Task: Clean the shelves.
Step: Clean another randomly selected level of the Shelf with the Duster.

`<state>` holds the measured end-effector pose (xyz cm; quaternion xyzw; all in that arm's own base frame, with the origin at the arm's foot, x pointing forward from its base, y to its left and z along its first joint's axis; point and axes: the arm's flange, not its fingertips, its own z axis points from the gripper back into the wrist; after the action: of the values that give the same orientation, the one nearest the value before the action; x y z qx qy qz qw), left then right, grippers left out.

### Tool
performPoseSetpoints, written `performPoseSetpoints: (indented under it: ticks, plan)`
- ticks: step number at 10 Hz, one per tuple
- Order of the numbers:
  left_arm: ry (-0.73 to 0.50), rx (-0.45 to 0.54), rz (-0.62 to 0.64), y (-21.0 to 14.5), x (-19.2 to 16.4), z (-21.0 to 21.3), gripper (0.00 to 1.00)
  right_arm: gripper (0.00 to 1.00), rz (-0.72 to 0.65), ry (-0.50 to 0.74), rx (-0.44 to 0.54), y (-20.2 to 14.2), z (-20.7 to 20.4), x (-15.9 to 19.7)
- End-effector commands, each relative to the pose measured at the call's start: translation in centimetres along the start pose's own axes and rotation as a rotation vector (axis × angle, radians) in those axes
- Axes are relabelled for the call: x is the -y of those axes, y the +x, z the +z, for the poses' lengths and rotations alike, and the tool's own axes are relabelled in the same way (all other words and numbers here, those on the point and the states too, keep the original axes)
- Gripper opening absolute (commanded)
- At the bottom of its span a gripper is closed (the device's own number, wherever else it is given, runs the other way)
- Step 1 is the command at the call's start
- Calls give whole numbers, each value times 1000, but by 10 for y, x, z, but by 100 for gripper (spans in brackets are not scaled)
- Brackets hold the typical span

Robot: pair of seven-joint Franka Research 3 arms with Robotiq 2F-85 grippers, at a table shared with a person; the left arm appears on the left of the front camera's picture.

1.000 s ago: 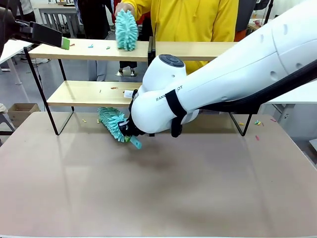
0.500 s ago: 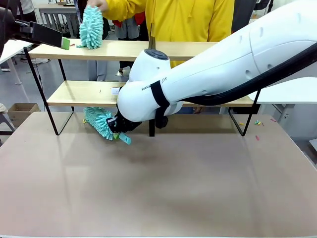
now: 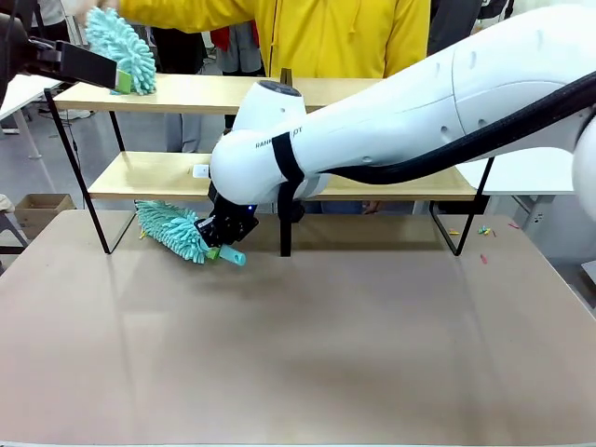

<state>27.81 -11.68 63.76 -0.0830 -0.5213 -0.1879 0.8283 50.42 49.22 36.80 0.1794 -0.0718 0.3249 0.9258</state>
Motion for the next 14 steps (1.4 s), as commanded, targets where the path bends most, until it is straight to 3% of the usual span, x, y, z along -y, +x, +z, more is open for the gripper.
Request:
performPoseSetpoints:
  ticks: [1, 3, 5, 7, 10, 11, 13, 14]
  plan:
    - [2, 2, 0, 1, 0, 0, 100, 13, 112, 90, -136, -3, 22, 10]
    - [2, 2, 0, 1, 0, 0, 100, 13, 203, 153, -258, -20, 38, 15]
    - [2, 2, 0, 1, 0, 0, 100, 13, 364, 396, -385, -40, 54, 17]
    - [2, 2, 0, 1, 0, 0, 100, 13, 360, 474, -366, -47, 70, 28]
    - [2, 2, 0, 1, 0, 0, 100, 13, 328, 521, -245, -66, 101, 45]
    - [2, 2, 0, 1, 0, 0, 100, 13, 339, 598, -230, -78, 115, 50]
    - [2, 2, 0, 1, 0, 0, 100, 13, 355, 662, -278, -101, 142, 58]
    - [2, 2, 0, 1, 0, 0, 100, 13, 318, 554, -263, -115, 158, 64]
